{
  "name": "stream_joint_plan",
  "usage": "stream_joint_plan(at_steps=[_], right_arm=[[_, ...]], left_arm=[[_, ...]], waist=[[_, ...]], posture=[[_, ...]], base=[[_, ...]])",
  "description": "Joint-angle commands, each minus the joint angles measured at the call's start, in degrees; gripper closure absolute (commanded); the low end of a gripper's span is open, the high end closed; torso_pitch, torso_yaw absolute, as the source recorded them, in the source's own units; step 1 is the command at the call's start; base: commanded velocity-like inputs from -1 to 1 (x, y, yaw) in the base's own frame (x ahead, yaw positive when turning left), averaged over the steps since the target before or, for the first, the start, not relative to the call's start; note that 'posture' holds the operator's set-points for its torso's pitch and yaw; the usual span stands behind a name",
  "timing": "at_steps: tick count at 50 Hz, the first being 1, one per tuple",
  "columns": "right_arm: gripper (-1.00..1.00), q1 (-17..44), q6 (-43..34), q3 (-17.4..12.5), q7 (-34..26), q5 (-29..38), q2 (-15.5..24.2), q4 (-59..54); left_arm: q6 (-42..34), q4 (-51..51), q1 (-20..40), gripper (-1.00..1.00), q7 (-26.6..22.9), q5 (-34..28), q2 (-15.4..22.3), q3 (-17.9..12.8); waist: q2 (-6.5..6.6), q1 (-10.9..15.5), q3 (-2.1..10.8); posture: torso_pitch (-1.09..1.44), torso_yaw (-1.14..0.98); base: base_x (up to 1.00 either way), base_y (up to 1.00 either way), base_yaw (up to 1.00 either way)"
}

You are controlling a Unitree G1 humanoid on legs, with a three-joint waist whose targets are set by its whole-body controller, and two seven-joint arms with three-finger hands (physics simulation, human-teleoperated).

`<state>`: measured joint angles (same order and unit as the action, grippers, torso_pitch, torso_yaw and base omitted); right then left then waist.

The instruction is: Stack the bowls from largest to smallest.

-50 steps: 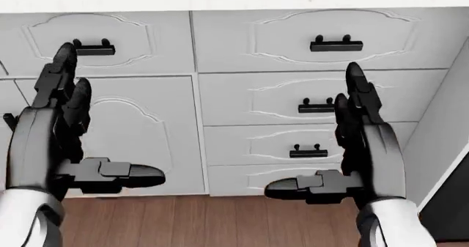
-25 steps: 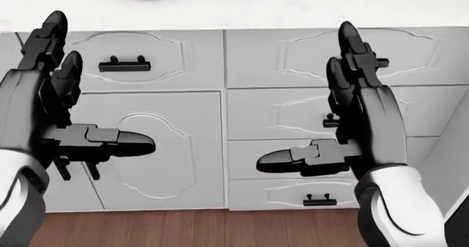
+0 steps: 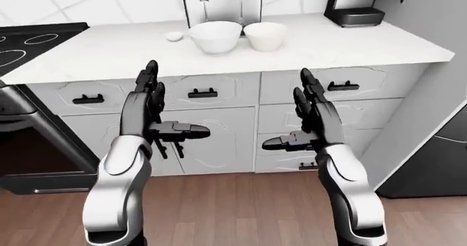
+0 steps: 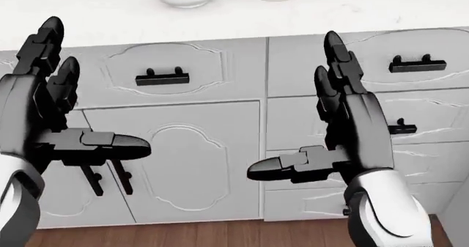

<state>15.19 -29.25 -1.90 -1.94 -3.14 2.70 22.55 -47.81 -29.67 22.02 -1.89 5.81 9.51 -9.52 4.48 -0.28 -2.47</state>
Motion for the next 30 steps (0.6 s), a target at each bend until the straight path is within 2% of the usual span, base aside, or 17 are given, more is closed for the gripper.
stream_joint_plan(at_steps=[1, 9, 11, 12, 13, 14, 16, 19, 21, 22, 23, 24, 25, 26, 28, 29, 30], right_arm=[[-1.0, 1.69, 1.65, -1.07, 0.22, -0.01, 0.55, 3.27], [-1.0, 1.27, 1.25, -0.81, 0.37, -0.19, 0.33, 4.3], [-1.0, 1.31, 0.97, -0.64, 0.44, -0.13, 0.27, 4.57], [-1.0, 1.15, 0.45, -0.54, 0.5, -0.11, 0.23, 5.27], [-1.0, 1.03, 0.18, -0.59, 0.53, -0.13, 0.22, 5.66], [-1.0, 1.09, 0.07, -0.67, 0.52, -0.14, 0.25, 5.71], [-1.0, 0.98, 0.54, -0.82, 0.35, -0.23, 0.3, 5.4], [-1.0, 1.1, -0.48, -1.08, 0.34, -0.56, 0.46, 6.6], [-1.0, 1.18, -0.25, -1.19, 0.24, -0.64, 0.56, 6.53], [-1.0, 1.17, -0.35, -1.29, 0.22, -0.8, 0.58, 6.79], [-1.0, 1.15, -0.91, -1.51, 0.34, -1.14, 0.55, 7.53], [-1.0, 1.15, -1.05, -1.62, 0.29, -1.35, 0.65, 7.76], [-1.0, 1.32, -1.45, -1.9, 0.37, -1.58, 0.79, 8.14], [-1.0, 1.4, -1.94, -1.94, 0.49, -1.73, 0.86, 8.65], [-1.0, 1.54, -2.32, -2.05, 0.55, -2.12, 0.94, 9.05], [-1.0, 1.83, -2.93, -2.28, 0.61, -2.6, 0.98, 9.32], [-1.0, 2.15, -3.2, -2.6, 0.66, -3.3, 0.96, 9.43]], left_arm=[[1.59, -2.62, 2.15, -1.0, 0.04, 0.41, 0.25, 0.24], [1.76, -3.0, 1.5, -1.0, 0.02, 1.15, 0.26, 0.04], [1.92, -2.89, 1.5, -1.0, -0.02, 1.26, 0.34, -0.03], [1.79, -3.01, 1.5, -1.0, -0.01, 1.36, 0.4, -0.1], [1.8, -3.03, 1.48, -1.0, 0.01, 1.4, 0.43, -0.12], [1.58, -3.29, 1.45, -1.0, 0.09, 1.42, 0.43, -0.06], [1.28, -3.59, 1.49, -1.0, 0.17, 1.43, 0.45, 0.08], [0.65, -3.82, 2.04, -1.0, 0.25, 1.47, 0.62, 0.0], [-0.39, -4.65, 2.51, -1.0, 0.42, 1.61, 0.74, -0.06], [-0.72, -4.84, 2.78, -1.0, 0.47, 1.65, 0.82, -0.06], [-1.13, -5.06, 3.05, -1.0, 0.51, 1.68, 0.92, -0.04], [-1.48, -5.3, 3.24, -1.0, 0.53, 1.72, 1.01, -0.09], [-1.94, -5.51, 3.61, -1.0, 0.52, 1.81, 1.19, -0.23], [-2.22, -5.78, 3.7, -1.0, 0.56, 1.84, 1.24, -0.24], [-3.24, -6.51, 4.16, -1.0, 0.64, 2.03, 1.45, -0.45], [-3.82, -6.9, 4.41, -1.0, 0.7, 2.12, 1.58, -0.49], [-4.09, -6.92, 4.72, -1.0, 0.7, 2.15, 1.74, -0.52]], waist=[[-0.23, -0.16, 0.88], [-4.72, 0.83, 0.66], [-6.19, 1.01, 0.97], [-7.52, 0.96, 1.75], [-5.61, 0.09, 0.9], [-6.72, 0.66, 0.37], [-7.15, -0.01, 1.53], [-6.46, -0.47, 1.34], [-4.84, -0.97, 0.81], [-3.72, -1.05, 1.03], [-2.08, -1.1, 1.48], [0.56, -0.96, 2.46], [1.47, -0.85, 2.76], [1.55, -0.97, 1.47], [1.19, -0.13, 2.09], [0.54, 0.02, 1.69], [-0.3, -0.06, 2.0]], posture=[[0.0, 0.0], [0.0, 0.0], [0.0, 0.0], [0.0, 0.0], [0.0, 0.0], [0.0, 0.0], [0.0, 0.0], [0.0, 0.0], [0.0, 0.0], [0.0, 0.0], [0.0, 0.0], [0.0, 0.0], [0.0, 0.0], [0.0, 0.0], [0.0, 0.0], [0.0, 0.0], [0.0, 0.0]], base=[[0.3, 0.48, 0.0], [0.3, 0.48, 0.0], [0.3, 0.45, 0.0], [0.3, 0.43, 0.0], [0.3, 0.42, 0.0], [0.29, 0.41, 0.0], [0.29, 0.42, 0.0], [0.29, 0.41, 0.0], [0.29, 0.41, 0.0], [0.3, 0.41, 0.0], [0.3, 0.41, 0.0], [0.3, 0.27, 0.0], [0.13, 0.0, 0.0], [0.09, 0.0, 0.0], [0.06, 0.0, 0.0], [0.0, 0.0, 0.0], [0.0, 0.0, 0.0]])
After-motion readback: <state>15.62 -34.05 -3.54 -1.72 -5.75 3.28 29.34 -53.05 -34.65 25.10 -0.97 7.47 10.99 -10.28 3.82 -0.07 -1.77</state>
